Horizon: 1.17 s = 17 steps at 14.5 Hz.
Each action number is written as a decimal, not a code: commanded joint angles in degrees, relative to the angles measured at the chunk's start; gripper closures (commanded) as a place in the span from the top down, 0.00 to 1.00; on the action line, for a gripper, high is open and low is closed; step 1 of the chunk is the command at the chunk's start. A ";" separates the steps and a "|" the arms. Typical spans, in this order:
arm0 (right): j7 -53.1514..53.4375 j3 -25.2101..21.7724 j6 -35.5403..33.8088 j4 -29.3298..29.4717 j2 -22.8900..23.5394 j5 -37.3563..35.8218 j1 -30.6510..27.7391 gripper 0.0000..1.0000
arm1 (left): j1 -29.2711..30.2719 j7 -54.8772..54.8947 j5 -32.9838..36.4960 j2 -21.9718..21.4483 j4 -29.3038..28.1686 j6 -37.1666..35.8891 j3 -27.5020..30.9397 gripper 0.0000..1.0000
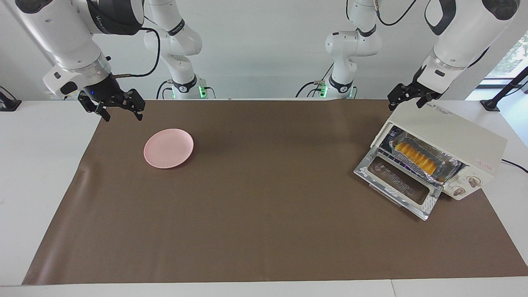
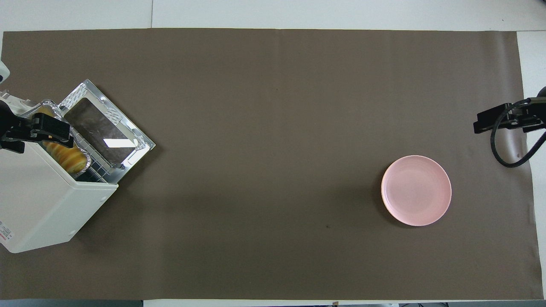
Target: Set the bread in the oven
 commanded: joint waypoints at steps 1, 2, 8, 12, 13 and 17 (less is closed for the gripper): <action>-1.19 0.67 -0.41 -1.45 -1.51 -0.83 -0.79 1.00 | 1.58 2.68 -0.98 -0.91 -0.55 0.42 -0.91 1.00; -1.19 0.67 -0.41 -1.45 -1.51 -0.83 -0.87 1.00 | 1.23 2.68 -0.98 -1.26 -0.82 0.42 -0.99 1.00; -1.19 0.67 -0.41 -1.46 -1.51 -0.83 -0.79 1.00 | 0.79 3.91 -0.72 -0.92 -0.29 1.38 -0.99 1.00; -1.19 0.67 -0.41 -1.45 -1.51 -0.83 -0.79 1.00 | 0.79 3.91 -0.28 -0.74 -0.38 1.47 -0.99 1.00; -1.19 0.67 -0.41 -1.45 -1.51 -0.83 -0.87 1.00 | 0.79 4.00 -0.28 -0.74 -0.47 1.47 -1.17 1.00; -1.19 0.67 -0.41 -1.45 -1.51 -0.83 -0.79 1.00 | 0.79 4.00 -0.37 -0.65 -0.29 1.56 -1.43 1.00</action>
